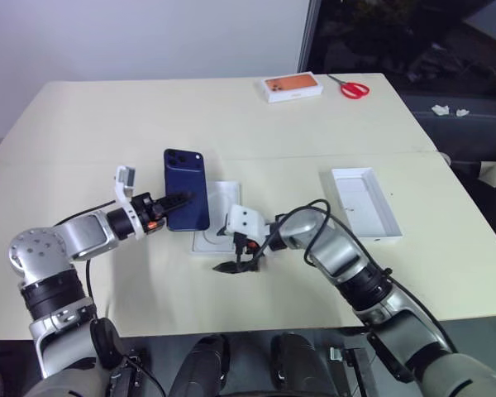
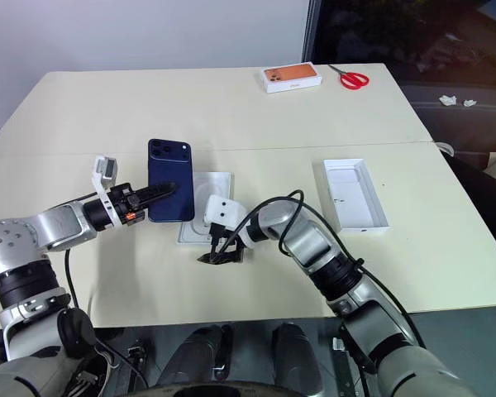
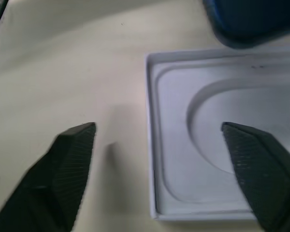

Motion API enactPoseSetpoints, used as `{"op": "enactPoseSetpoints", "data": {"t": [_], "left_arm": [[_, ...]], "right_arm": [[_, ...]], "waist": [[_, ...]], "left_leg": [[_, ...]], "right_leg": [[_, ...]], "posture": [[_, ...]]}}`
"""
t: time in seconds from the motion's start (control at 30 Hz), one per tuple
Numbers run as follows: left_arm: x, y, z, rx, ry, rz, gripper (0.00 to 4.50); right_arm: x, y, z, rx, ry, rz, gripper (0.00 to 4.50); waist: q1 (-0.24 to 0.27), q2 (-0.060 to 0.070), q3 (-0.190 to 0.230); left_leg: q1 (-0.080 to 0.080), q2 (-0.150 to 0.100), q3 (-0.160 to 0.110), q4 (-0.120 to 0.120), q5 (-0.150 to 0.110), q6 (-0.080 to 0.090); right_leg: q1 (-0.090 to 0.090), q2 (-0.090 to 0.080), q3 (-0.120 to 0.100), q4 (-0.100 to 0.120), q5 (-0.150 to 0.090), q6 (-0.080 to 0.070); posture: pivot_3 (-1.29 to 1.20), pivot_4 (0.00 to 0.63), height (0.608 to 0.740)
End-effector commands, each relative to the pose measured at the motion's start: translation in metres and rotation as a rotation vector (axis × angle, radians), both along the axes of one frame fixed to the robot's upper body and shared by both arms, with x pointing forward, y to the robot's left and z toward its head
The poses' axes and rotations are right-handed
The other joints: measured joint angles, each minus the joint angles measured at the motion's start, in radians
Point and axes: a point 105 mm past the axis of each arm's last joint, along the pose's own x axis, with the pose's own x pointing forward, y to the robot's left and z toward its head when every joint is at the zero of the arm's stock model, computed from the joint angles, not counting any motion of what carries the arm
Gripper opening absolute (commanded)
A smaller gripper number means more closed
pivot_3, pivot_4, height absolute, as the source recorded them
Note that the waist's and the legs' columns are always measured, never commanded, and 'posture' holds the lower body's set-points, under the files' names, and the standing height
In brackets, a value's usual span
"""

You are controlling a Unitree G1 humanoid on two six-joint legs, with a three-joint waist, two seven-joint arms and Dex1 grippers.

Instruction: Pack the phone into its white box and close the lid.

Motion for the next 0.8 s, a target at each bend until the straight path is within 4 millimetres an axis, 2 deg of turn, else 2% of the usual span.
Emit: {"op": "enactPoseSetpoints", "data": {"t": [0.03, 0.17, 0.27, 0.33, 0.4, 0.57, 0.7, 0.8], "left_arm": [[-0.009, -0.008, 0.003, 0.012, -0.025, -0.07, 0.0], [-0.012, -0.012, -0.007, 0.031, 0.015, -0.096, 0.0], [-0.009, -0.018, -0.013, 0.045, 0.041, -0.108, 0.0], [-0.005, -0.021, -0.013, 0.031, 0.046, -0.106, 1.0], [-0.004, -0.029, -0.012, 0.014, 0.047, -0.124, 1.78], [0.006, -0.035, -0.016, -0.001, 0.078, -0.096, 4.45], [0.008, -0.038, -0.019, 0.027, 0.097, -0.1, 4.45], [0.006, -0.039, -0.011, 0.058, 0.062, -0.113, 4.45]], "right_arm": [[-0.002, -0.011, 0.035, 0.069, -0.038, 0.031, 4.35], [-0.003, -0.028, 0.042, 0.072, -0.022, 0.025, 4.35], [0.007, -0.045, 0.043, 0.058, -0.025, -0.036, 4.35], [0.01, -0.048, 0.042, 0.05, -0.032, -0.049, 4.41], [0.012, -0.051, 0.041, 0.047, -0.036, -0.07, 4.41], [0.014, -0.049, 0.042, 0.053, -0.045, -0.083, 4.41], [0.015, -0.048, 0.041, 0.056, -0.05, -0.085, 4.41], [0.015, -0.046, 0.04, 0.057, -0.052, -0.087, 4.41]], "waist": [[0.001, 0.0, 0.0], [0.012, 0.0, 0.0], [0.019, 0.0, 0.0], [0.02, 0.0, 0.0], [0.02, 0.0, 0.0], [0.02, 0.0, 0.0], [0.018, 0.0, 0.0], [0.02, 0.0, 0.0]], "left_leg": [[0.0, 0.0, 0.0, 0.0, 0.0, 0.0], [0.0, 0.0, 0.0, 0.0, -0.002, 0.003], [0.0, 0.0, 0.0, 0.0, -0.002, 0.004], [0.0, 0.0, 0.0, 0.0, -0.002, 0.004], [0.0, 0.0, 0.0, 0.0, -0.002, 0.004], [0.0, 0.0, 0.0, 0.0, -0.001, 0.002], [0.0, 0.0, 0.0, 0.001, -0.001, 0.001], [0.0, 0.0, 0.0, 0.0, 0.0, 0.001]], "right_leg": [[0.0, 0.0, 0.0, 0.0, 0.0, 0.0], [0.0, 0.0, 0.0, 0.0, 0.0, 0.0], [0.0, 0.0, 0.0, 0.0, 0.0, 0.0], [0.0, 0.0, 0.0, 0.0, 0.0, 0.0], [0.0, 0.0, 0.0, 0.0, 0.0, 0.0], [0.0, -0.001, 0.0, 0.0, 0.0, 0.0], [0.0, -0.001, 0.0, 0.0, 0.0, 0.0], [0.0, 0.0, 0.0, 0.0, 0.0, 0.0]], "posture": [[0.0, 0.15, 0.74], [0.0, 0.15, 0.74], [0.0, 0.15, 0.74], [0.0, 0.15, 0.74], [0.0, 0.15, 0.74], [0.0, 0.15, 0.74], [0.0, 0.15, 0.74], [0.0, 0.15, 0.74]]}}
